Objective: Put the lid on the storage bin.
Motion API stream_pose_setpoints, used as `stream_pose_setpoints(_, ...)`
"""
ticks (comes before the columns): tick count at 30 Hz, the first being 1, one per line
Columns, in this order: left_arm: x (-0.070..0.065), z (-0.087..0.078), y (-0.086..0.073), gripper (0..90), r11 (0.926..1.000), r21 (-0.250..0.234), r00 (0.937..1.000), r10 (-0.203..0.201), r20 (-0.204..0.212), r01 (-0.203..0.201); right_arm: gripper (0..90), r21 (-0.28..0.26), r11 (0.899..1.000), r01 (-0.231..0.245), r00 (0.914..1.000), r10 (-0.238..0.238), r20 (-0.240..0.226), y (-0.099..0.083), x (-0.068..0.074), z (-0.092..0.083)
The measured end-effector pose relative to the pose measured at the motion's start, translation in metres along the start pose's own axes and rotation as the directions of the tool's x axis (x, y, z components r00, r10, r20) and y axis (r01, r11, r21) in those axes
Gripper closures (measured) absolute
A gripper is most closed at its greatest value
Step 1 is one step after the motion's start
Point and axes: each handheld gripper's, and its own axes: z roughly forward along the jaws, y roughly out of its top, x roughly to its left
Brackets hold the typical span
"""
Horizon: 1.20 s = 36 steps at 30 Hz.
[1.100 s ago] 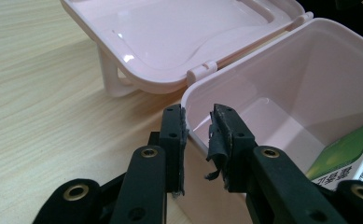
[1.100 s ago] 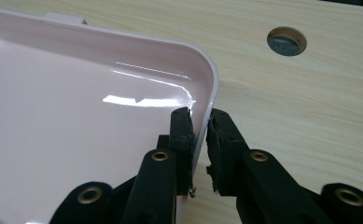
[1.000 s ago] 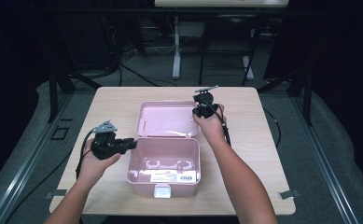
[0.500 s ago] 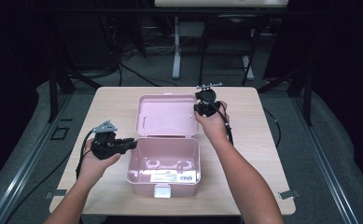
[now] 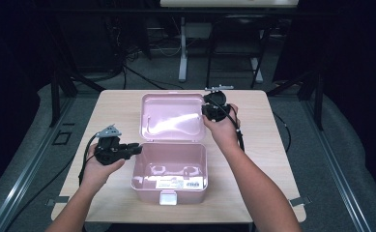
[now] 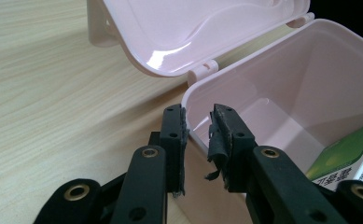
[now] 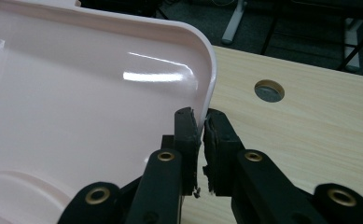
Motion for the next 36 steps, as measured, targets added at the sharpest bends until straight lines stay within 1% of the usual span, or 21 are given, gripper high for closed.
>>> stream_pose_setpoints(2, 0.000, 0.000, 0.000, 74.5, 1.0000, 0.001, 1.0000, 0.004, -0.001, -0.004, 84.3, -0.013, 1.000, 0.009, 1.0000, -0.009, -0.001, 0.000, 0.001, -0.006)
stream_pose_setpoints(6, 0.000, 0.000, 0.000, 74.5, 1.0000, -0.001, 1.0000, 0.003, -0.002, -0.003, 84.6, -0.029, 1.000, 0.004, 1.0000, -0.004, -0.008, 0.000, 0.002, -0.011)
stream_pose_setpoints(11, 0.000, 0.000, 0.000, 74.5, 1.0000, -0.001, 1.0000, 0.000, -0.003, 0.000, 84.9, -0.060, 0.998, 0.025, 0.9995, -0.026, -0.016, -0.001, 0.004, -0.023)
stream_pose_setpoints(13, 0.000, 0.000, 0.000, 74.5, 1.0000, -0.001, 1.0000, 0.002, -0.004, -0.002, 85.0, -0.062, 0.998, 0.025, 0.9995, -0.026, -0.015, -0.001, 0.004, -0.025)
stream_pose_setpoints(14, 0.000, 0.000, 0.000, 74.5, 1.0000, -0.001, 1.0000, 0.003, -0.004, -0.003, 85.2, -0.069, 0.997, 0.030, 0.9994, -0.031, -0.018, -0.002, 0.005, -0.029)
stream_pose_setpoints(19, 0.000, 0.000, 0.000, 74.5, 1.0000, -0.001, 1.0000, 0.002, -0.005, -0.002, 85.4, -0.083, 0.996, 0.036, 0.9991, -0.038, -0.021, -0.003, 0.006, -0.035)
stream_pose_setpoints(24, 0.000, 0.000, 0.000, 74.5, 1.0000, -0.001, 1.0000, 0.001, -0.005, -0.001, 85.7, -0.109, 0.993, 0.036, 0.9987, -0.039, -0.032, -0.006, 0.006, -0.042)
stream_pose_setpoints(28, 0.000, 0.000, 0.000, 74.5, 1.0000, -0.001, 1.0000, 0.000, -0.006, 0.000, 85.7, -0.136, 0.989, 0.057, 0.9980, -0.060, -0.020, -0.009, 0.009, -0.047)
stream_pose_setpoints(31, -0.001, 0.000, 0.000, 74.5, 1.0000, -0.001, 1.0000, -0.001, -0.005, 0.001, 85.8, -0.142, 0.988, 0.064, 0.9975, -0.067, -0.021, -0.011, 0.010, -0.051)
stream_pose_setpoints(36, -0.001, 0.000, 0.000, 74.5, 1.0000, -0.001, 1.0000, -0.004, -0.007, 0.004, 85.9, -0.150, 0.987, 0.061, 0.9974, -0.066, -0.029, -0.012, 0.010, -0.055)
